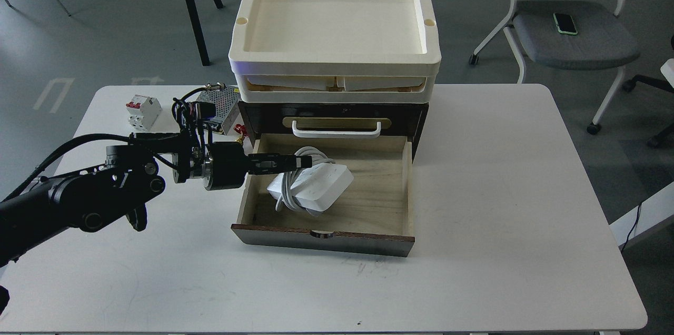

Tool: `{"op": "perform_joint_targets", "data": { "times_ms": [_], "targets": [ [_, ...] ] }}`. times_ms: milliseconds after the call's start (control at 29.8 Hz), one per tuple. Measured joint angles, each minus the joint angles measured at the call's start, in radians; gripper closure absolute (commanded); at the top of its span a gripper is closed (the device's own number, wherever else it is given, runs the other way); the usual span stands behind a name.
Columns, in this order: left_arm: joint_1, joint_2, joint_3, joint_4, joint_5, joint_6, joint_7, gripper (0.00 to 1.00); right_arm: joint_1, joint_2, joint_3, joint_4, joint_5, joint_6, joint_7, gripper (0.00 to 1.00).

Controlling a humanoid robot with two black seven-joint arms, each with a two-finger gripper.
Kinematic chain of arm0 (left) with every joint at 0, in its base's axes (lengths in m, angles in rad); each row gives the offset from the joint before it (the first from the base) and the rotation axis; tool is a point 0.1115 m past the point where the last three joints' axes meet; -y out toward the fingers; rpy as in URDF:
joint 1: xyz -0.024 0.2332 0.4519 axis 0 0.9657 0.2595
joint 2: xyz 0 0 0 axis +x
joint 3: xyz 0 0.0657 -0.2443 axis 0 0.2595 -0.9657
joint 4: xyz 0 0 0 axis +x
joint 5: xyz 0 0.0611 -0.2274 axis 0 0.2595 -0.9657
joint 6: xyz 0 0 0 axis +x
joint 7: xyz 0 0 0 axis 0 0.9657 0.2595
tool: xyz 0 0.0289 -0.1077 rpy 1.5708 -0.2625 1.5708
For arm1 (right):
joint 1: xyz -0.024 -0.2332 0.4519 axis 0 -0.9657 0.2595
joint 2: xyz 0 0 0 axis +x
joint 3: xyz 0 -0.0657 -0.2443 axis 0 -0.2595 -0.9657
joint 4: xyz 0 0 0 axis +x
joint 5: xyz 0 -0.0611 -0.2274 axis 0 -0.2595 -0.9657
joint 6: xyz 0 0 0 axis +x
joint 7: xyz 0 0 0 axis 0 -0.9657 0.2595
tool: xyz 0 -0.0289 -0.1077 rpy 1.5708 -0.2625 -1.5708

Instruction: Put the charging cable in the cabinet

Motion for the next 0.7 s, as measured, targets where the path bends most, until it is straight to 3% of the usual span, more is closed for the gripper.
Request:
{"op": "perform_joint_targets", "data": {
  "times_ms": [436, 536, 570, 637, 704],
  "targets": [
    [0.002, 0.003, -0.015, 0.027, -0.011, 0.035, 0.0, 1.0, -0.001, 0.0, 0.001, 0.0, 0.0, 0.0, 0.001, 0.0],
    [0.011, -0.023, -0.015, 0.058, -0.011, 0.048, 0.0, 0.93, -0.001, 0.0, 0.0, 0.001, 0.0, 0.0, 0.001, 0.0],
    [0.02, -0.038, -0.015, 0.07, -0.011, 0.054, 0.0, 0.89, -0.001, 0.0, 0.0, 0.002, 0.0, 0.0, 0.001, 0.0],
    [0.044, -0.065, -0.015, 0.091, -0.012, 0.068, 0.0, 0.62, -0.001, 0.001, 0.0, 0.002, 0.0, 0.0, 0.001, 0.0],
    [0.063, -0.081, -0.015, 0.101, -0.018, 0.082, 0.0, 0.43, -0.001, 0.001, 0.0, 0.002, 0.0, 0.0, 0.001, 0.0]
  ]
}}
